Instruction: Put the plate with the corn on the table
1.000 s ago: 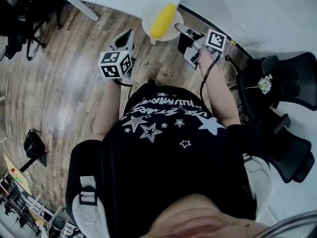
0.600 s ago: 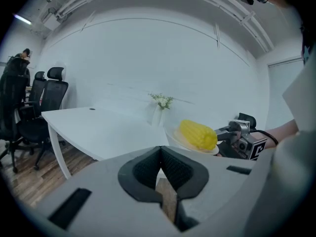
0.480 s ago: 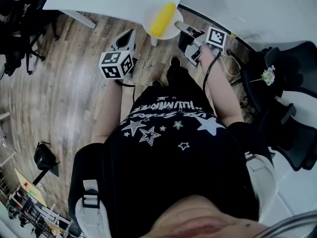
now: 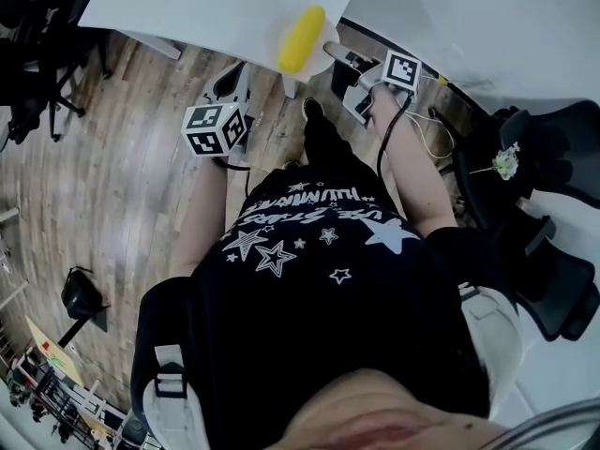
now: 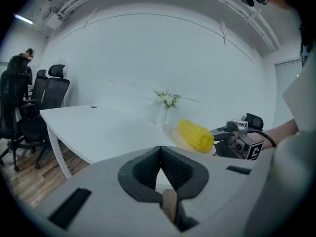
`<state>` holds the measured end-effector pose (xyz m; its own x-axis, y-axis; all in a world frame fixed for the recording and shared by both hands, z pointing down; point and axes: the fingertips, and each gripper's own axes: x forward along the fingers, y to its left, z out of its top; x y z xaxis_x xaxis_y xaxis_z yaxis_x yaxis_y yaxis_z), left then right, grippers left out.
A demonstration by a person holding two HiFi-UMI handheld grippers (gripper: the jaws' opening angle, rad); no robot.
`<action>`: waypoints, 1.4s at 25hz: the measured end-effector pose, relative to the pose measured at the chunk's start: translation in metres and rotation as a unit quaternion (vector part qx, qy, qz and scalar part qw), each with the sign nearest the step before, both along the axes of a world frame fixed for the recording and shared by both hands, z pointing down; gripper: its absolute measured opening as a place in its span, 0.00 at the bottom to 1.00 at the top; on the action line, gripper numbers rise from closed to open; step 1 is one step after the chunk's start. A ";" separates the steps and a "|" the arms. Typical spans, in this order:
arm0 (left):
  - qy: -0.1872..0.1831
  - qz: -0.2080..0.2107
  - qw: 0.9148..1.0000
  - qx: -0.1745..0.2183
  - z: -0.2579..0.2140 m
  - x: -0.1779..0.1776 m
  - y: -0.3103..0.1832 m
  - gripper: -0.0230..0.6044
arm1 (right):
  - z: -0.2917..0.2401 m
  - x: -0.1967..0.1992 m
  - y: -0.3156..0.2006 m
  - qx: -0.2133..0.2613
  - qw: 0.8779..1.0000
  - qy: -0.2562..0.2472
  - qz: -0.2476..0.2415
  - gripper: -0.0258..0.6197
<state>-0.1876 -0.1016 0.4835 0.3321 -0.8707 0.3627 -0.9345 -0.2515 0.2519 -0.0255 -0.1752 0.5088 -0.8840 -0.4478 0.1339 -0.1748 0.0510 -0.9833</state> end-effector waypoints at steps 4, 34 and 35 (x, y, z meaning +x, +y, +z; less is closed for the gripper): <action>-0.001 -0.007 1.000 -0.004 0.001 -0.003 -0.032 0.05 | 0.002 -0.003 -0.033 -0.003 1.000 0.000 -0.007 0.07; 0.000 -0.034 0.998 -0.055 0.044 0.020 -0.222 0.05 | 0.065 0.006 -0.220 -0.038 0.997 0.036 -0.060 0.07; 0.002 -0.036 0.998 -0.058 0.047 0.019 -0.225 0.05 | 0.067 0.005 -0.224 -0.036 0.997 0.038 -0.063 0.07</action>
<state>-0.1683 -0.3266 0.5301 0.2712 -0.8448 0.4612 -0.9481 -0.1519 0.2793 -0.0206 -0.3995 0.5762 -0.9187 -0.3202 0.2311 -0.2461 0.0065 -0.9692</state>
